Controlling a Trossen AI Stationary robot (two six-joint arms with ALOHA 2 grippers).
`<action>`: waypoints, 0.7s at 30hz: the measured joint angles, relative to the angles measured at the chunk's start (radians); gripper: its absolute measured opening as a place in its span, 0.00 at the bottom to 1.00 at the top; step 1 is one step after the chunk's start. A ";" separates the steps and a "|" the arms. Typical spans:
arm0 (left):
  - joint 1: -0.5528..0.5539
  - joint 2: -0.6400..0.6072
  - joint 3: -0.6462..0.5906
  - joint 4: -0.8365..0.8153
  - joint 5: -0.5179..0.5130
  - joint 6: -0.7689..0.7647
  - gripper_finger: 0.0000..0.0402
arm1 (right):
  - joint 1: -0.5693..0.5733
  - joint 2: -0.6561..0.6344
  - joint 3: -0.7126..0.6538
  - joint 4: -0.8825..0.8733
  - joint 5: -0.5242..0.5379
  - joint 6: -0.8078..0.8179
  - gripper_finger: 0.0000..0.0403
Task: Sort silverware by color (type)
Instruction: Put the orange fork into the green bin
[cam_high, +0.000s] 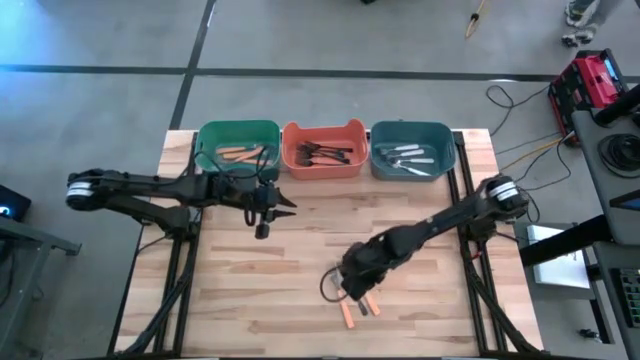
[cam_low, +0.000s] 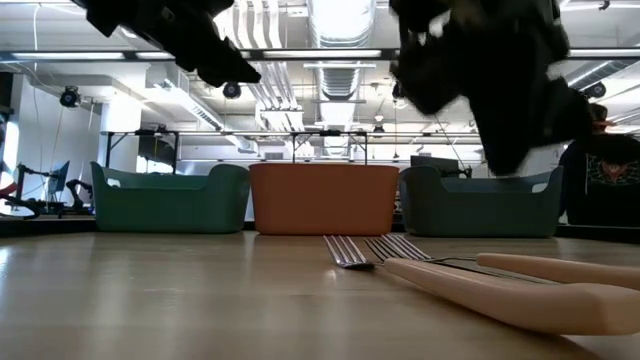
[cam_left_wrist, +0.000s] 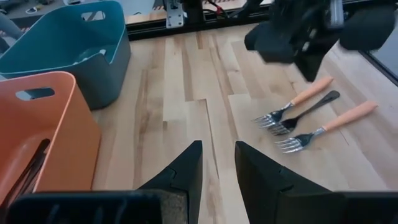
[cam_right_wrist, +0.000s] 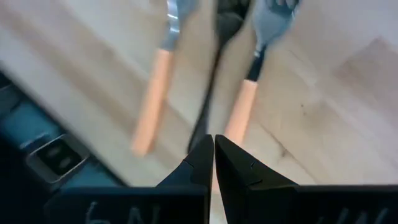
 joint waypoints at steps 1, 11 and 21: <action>0.000 -0.011 -0.010 0.001 0.002 0.000 0.19 | 0.005 0.021 0.000 0.002 0.003 0.018 0.02; 0.000 -0.094 -0.092 0.013 0.009 0.002 0.19 | 0.011 0.140 0.120 -0.117 0.118 0.017 0.09; 0.000 -0.146 -0.107 0.013 0.009 0.027 0.19 | 0.011 0.146 0.161 -0.218 0.201 0.053 0.33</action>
